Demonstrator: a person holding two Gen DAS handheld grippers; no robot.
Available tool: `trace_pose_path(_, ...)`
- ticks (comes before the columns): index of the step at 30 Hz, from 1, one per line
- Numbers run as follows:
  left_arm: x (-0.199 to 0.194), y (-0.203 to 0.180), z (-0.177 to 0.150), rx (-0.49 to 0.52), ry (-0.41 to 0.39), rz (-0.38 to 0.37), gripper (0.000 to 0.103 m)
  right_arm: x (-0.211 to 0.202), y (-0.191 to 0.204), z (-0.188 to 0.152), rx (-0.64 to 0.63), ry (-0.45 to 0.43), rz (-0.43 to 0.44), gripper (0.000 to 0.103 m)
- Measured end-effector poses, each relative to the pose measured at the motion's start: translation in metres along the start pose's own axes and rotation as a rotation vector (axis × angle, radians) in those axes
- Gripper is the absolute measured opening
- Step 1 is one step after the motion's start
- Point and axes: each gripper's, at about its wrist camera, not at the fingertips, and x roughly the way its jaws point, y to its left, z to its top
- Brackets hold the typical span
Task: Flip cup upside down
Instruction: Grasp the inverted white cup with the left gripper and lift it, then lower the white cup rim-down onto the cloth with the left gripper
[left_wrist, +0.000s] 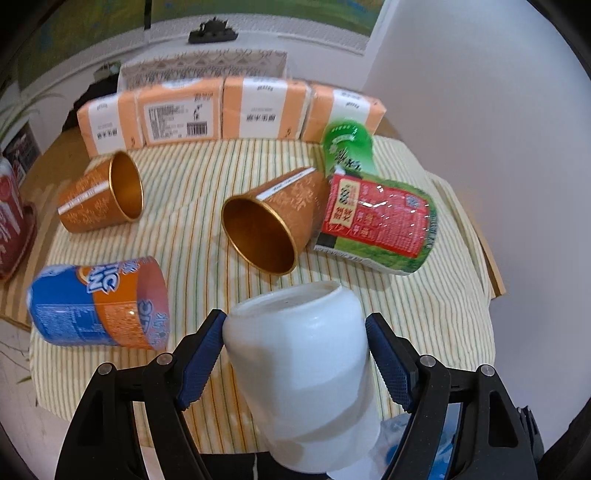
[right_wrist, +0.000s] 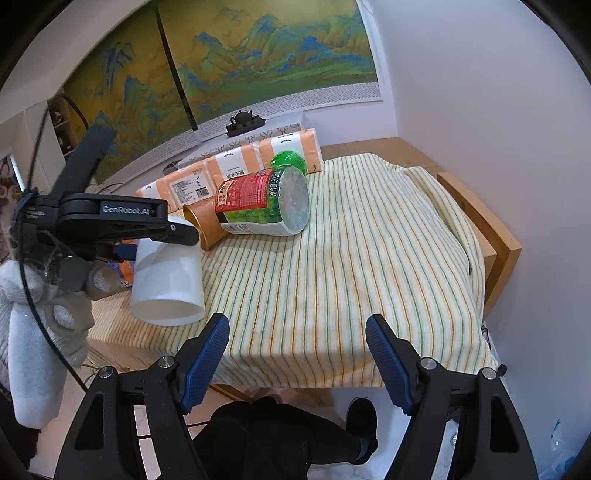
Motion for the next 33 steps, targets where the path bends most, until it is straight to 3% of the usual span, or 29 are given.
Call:
trace_pose_path(7, -0.025, -0.007, -0.008, 0.056, -0.094, 0.016, 0.079, -0.002, 0.003, -0.003, 0.0, 0.002, -0.005, 0.073)
trace_pose_path(15, -0.032, -0.001, -0.01, 0.067, -0.147, 0.036, 0.079, -0.001, 0.005, -0.003, 0.001, 0.002, -0.02, 0.073)
trace_pose_path(33, -0.017, -0.007, -0.01, 0.117, -0.167, 0.077, 0.079, 0.001, 0.009, -0.006, 0.011, 0.014, -0.023, 0.073)
